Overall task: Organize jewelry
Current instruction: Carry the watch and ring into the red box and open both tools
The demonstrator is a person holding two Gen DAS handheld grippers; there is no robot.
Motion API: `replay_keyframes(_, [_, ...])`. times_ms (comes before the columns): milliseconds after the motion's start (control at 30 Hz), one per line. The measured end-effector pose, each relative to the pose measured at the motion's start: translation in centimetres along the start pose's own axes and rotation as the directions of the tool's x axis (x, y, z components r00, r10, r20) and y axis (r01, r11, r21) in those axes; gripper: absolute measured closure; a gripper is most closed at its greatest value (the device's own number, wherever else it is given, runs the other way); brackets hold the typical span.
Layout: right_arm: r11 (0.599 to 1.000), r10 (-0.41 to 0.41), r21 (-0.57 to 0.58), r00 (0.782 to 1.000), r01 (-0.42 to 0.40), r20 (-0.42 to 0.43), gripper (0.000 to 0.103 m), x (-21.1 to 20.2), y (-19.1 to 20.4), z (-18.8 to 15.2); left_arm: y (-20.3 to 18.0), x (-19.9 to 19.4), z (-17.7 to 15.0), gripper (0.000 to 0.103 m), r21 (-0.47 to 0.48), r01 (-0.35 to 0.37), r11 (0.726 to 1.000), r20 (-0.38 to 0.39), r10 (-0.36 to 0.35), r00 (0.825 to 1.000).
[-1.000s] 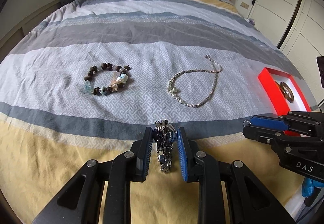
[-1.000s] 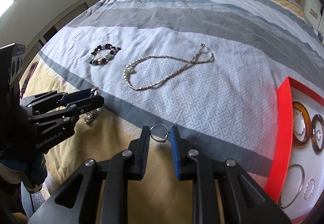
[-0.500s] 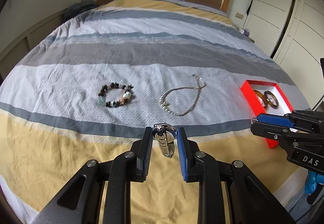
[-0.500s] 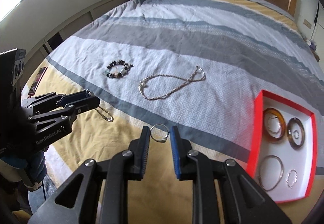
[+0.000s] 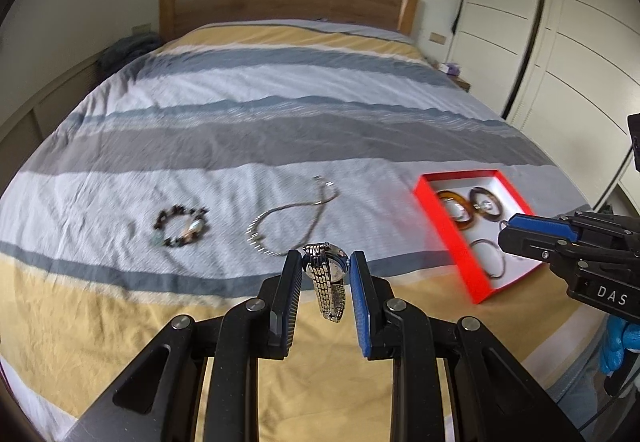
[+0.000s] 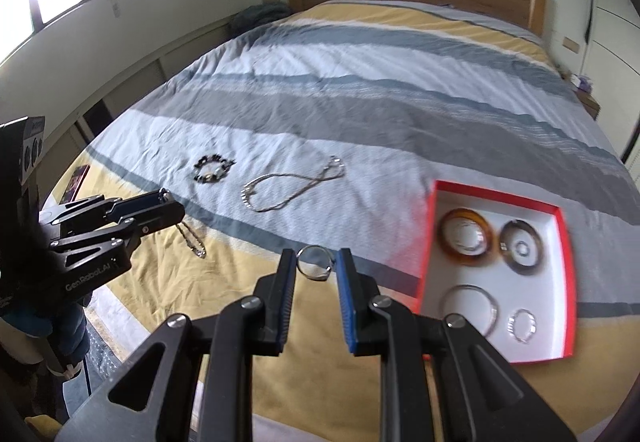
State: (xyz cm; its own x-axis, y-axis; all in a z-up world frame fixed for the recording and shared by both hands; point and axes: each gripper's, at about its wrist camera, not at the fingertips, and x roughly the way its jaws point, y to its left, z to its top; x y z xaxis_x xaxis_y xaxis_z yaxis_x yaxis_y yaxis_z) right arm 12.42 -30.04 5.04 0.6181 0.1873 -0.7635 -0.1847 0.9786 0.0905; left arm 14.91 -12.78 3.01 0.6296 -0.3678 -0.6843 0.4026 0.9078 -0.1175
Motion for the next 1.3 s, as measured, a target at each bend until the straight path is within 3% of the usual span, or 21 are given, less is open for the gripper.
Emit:
replay_keyframes(300, [0.995,-0.072,0.072,0.996,0.069,0.043,0.084,-3.6,-5.7,-0.9,-5.7,0.7,1.8,0.079,0.073,0.064,0.995,0.008,-0.065,0.998])
replay_keyframes(567, [0.978,-0.144,0.159,0.989,0.136,0.036,0.084,-5.1,-12.5,-2.4,-11.0,3.6,2.9,0.079,0.139,0.123,0.983,-0.029,-0.12,0.992])
replay_keyframes(1067, [0.961,-0.116,0.243,0.989,0.136,-0.096,0.084,0.9,-20.6,-6.4,-21.3,12.4,2.4,0.079,0.265,0.234,0.935,-0.188,-0.188,0.964])
replay_keyframes(1300, [0.97,-0.075,0.216,0.981,0.113,-0.178,0.084,4.2,-22.1,-7.3,-23.1,16.8,1.4,0.079,0.256,0.24,0.936,-0.267,-0.17,0.948])
